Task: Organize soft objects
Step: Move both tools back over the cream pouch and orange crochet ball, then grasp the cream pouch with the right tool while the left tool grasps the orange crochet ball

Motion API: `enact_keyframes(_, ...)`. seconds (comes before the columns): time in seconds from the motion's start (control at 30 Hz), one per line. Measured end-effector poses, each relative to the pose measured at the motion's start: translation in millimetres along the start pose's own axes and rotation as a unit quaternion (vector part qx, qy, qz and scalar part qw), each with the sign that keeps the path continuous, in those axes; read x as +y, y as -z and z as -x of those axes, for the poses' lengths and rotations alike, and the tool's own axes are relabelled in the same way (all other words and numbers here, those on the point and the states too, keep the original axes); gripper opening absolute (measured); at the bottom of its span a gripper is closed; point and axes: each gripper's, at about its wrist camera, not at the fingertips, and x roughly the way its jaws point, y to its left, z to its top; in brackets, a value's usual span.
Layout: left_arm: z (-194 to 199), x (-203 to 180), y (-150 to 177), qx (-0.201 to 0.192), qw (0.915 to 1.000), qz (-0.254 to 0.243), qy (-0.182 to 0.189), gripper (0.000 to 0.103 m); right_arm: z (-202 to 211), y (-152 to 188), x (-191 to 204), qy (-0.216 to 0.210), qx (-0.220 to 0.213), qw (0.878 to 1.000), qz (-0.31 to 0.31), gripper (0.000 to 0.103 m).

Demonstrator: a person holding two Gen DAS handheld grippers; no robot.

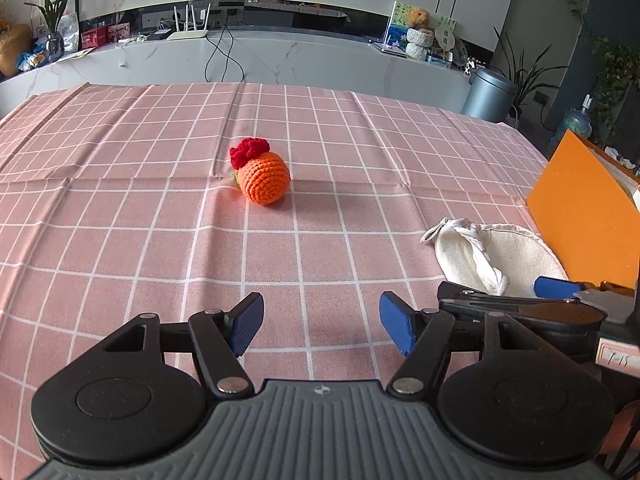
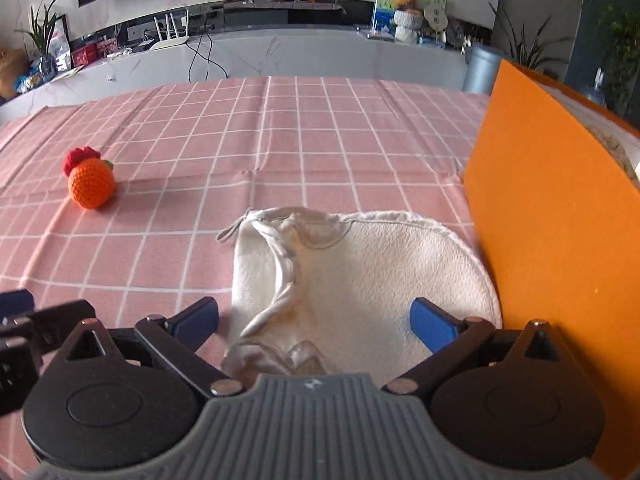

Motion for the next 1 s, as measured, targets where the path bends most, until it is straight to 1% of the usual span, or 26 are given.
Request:
enact_keyframes(0.07,-1.7,-0.9,-1.7,0.002,1.0,-0.005,-0.003,0.078,0.3,-0.3,-0.8,0.0,-0.007,1.0,0.0,0.095)
enact_keyframes(0.13,-4.0,0.0,-3.1,0.003,1.0,-0.007,-0.005,0.078,1.2,-2.0,-0.4,-0.003,-0.018,1.0,0.005,0.08)
enact_keyframes(0.17,-5.5,0.8,-3.9,0.003,1.0,-0.006,-0.004,0.078,2.1,-3.1,-0.2,-0.006,-0.022,1.0,0.009,0.076)
enact_keyframes(0.2,-7.1,1.5,-4.6,0.004,1.0,-0.005,-0.003,0.078,2.1,-4.5,0.3,-0.006,-0.025,1.0,0.012,0.068)
enact_keyframes(0.23,-9.1,2.0,-5.9,0.003,1.0,-0.005,-0.001,0.078,2.0,-5.8,0.2,-0.006,-0.028,1.0,0.012,0.062)
enact_keyframes(0.27,-10.4,1.7,-6.5,0.003,1.0,-0.008,0.0,0.078,1.5,-6.7,-0.2,-0.005,-0.031,0.999,0.012,0.059)
enact_keyframes(0.3,-11.6,1.3,-7.2,0.003,0.9999,-0.012,0.0,0.078,1.0,-7.6,-0.5,-0.005,-0.034,0.999,0.012,0.052)
enact_keyframes(0.33,-12.6,0.8,-7.9,0.003,0.9999,-0.013,-0.001,0.078,0.7,-8.0,-0.8,-0.002,-0.038,0.999,0.012,0.041)
enact_keyframes(0.4,-14.5,1.7,-9.0,0.004,0.9999,-0.011,0.001,0.078,0.9,-8.7,-2.8,0.001,-0.045,0.999,0.01,0.028)
enact_keyframes(0.47,-16.4,2.8,-10.5,0.002,1.0,-0.009,0.003,0.078,1.0,-11.0,-4.7,-0.003,-0.045,0.999,0.005,0.022)
enact_keyframes(0.53,-18.1,3.8,-12.1,-0.001,1.0,-0.009,0.003,0.078,4.2,-15.0,-1.1,-0.015,-0.052,0.998,0.01,0.012)
enact_keyframes(0.63,-20.0,6.4,-19.2,-0.013,0.9999,-0.011,-0.003,0.079,12.6,-23.5,14.8,-0.029,-0.082,0.996,0.037,0.012)
enact_keyframes(0.73,-20.3,11.3,-32.1,-0.036,0.9992,-0.006,-0.015,0.081,10.1,-35.6,23.9,-0.05,-0.085,0.995,0.026,0.012)
enact_keyframes(0.8,-22.9,15.7,-41.8,-0.051,0.9984,0.005,-0.024,0.078,5.7,-41.4,28.8,-0.06,-0.087,0.994,0.02,0.012)
enact_keyframes(0.83,-25.8,18.7,-47.3,-0.055,0.998,0.013,-0.03,0.07,4.0,-43.4,30.6,-0.068,-0.089,0.994,0.019,0.012)
enact_keyframes(0.87,-28.5,21.2,-51.7,-0.059,0.9975,0.021,-0.034,0.067,2.3,-44.9,32.0,-0.076,-0.091,0.993,0.018,0.012)
enact_keyframes(0.97,-38.6,26.0,-62.3,-0.063,0.996,0.039,-0.049,0.067,-4.4,-49.2,36.2,-0.09,-0.085,0.992,0.019,0.012)
enact_keyframes(1.0,-42.3,26.5,-64.2,-0.065,0.996,0.04,-0.046,0.067,-6.9,-50.4,37.7,-0.095,-0.08,0.992,0.021,0.012)
